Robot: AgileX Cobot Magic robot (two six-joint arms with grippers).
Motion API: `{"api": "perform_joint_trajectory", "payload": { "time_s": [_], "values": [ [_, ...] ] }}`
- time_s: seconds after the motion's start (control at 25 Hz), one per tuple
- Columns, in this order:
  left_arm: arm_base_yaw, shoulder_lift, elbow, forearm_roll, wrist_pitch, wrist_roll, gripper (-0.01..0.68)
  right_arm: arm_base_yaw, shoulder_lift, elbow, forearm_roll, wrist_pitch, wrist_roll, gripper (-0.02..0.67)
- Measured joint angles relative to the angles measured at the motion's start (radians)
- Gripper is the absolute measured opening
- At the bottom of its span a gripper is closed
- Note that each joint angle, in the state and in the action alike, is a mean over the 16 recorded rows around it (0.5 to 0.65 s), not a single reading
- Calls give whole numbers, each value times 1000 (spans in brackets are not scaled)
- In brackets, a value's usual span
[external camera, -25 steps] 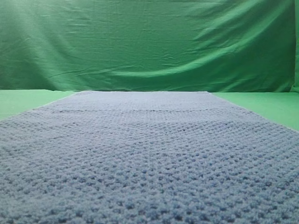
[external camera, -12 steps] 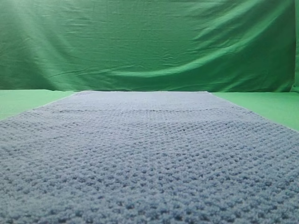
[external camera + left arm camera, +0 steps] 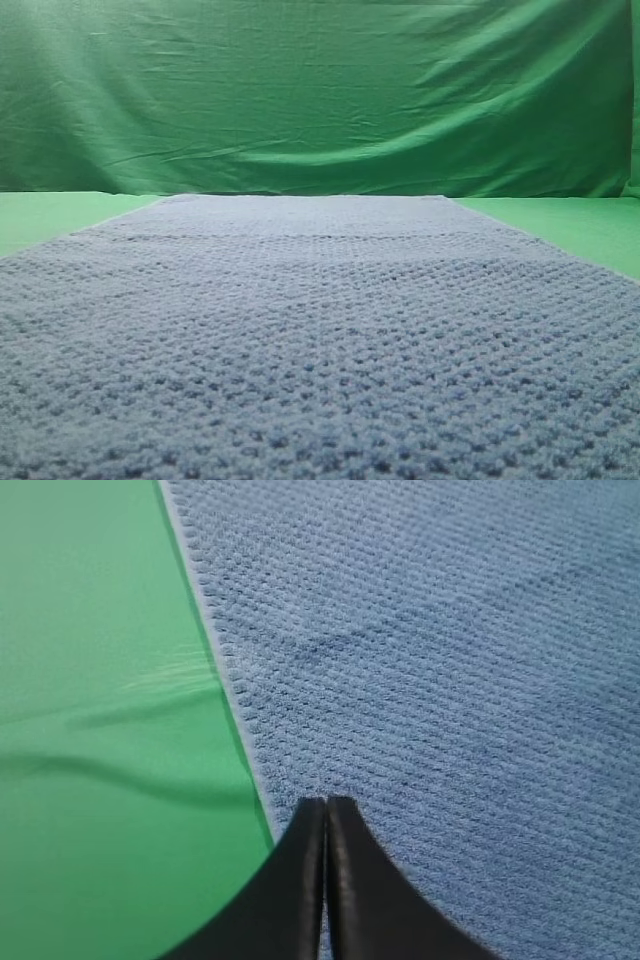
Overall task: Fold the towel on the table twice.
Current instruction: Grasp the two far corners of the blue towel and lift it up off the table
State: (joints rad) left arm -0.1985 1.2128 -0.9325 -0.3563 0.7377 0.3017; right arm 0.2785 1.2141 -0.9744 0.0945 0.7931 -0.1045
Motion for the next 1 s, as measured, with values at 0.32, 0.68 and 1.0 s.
{"api": "perform_joint_trajectory", "payload": {
  "time_s": [0.32, 0.68, 1.0],
  "values": [
    [-34, 300, -168, 51, -2, 0, 0, 49, 318, -179, -91, 46, 99, 0],
    [-35, 550, -320, 73, 13, 5, 99, 58, 604, -315, -129, 43, 138, 95],
    [-35, 640, -359, 47, 28, -15, 414, 58, 706, -364, -123, 11, 139, 405]
  ]
}}
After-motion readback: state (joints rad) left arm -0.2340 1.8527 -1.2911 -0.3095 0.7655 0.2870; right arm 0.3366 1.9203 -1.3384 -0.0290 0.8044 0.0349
